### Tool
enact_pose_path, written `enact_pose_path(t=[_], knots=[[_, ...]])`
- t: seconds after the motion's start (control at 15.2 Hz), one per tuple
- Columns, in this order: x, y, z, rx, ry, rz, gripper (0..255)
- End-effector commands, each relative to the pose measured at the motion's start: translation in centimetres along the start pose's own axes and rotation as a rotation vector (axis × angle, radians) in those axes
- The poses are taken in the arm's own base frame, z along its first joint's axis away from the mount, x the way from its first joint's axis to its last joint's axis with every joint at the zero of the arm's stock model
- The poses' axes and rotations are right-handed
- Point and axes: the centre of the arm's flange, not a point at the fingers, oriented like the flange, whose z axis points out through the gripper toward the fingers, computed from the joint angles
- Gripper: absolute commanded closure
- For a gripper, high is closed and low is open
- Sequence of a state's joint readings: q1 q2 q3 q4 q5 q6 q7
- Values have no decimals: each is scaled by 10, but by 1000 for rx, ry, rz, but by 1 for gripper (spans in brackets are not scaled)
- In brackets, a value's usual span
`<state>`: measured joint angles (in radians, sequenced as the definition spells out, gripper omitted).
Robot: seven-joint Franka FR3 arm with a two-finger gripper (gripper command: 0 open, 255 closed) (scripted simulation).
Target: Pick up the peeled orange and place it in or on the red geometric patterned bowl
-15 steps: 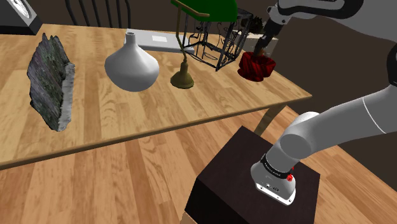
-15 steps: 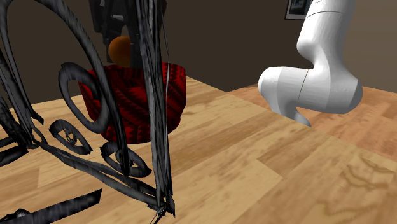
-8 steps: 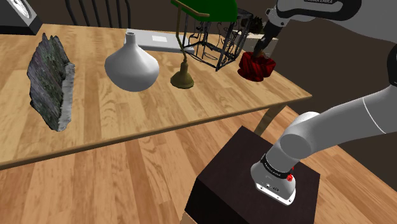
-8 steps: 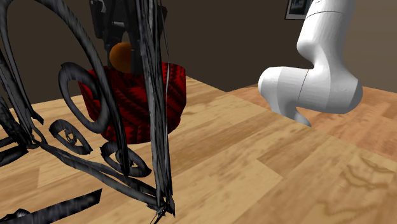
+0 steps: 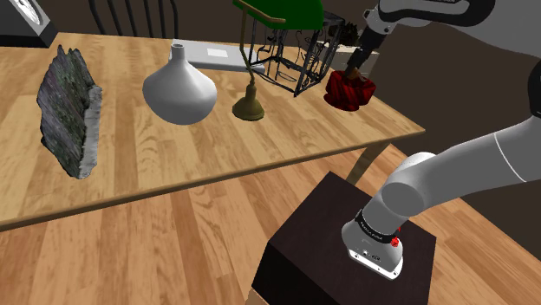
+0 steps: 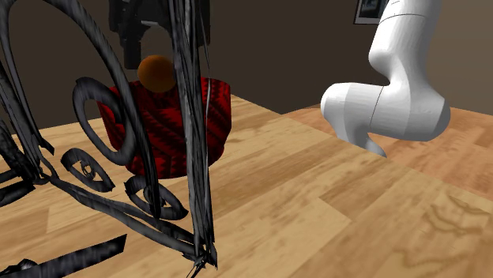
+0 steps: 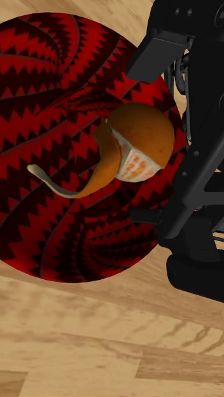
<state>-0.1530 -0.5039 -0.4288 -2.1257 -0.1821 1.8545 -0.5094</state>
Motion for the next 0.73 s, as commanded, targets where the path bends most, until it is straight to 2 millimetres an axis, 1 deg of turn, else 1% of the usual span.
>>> enact_pose_path(t=[0.0, 0.13, 0.66], knots=[[0, 0, -19, 0, 0, 0, 0], [0, 0, -43, 0, 0, 0, 0], [0, 0, -43, 0, 0, 0, 0]])
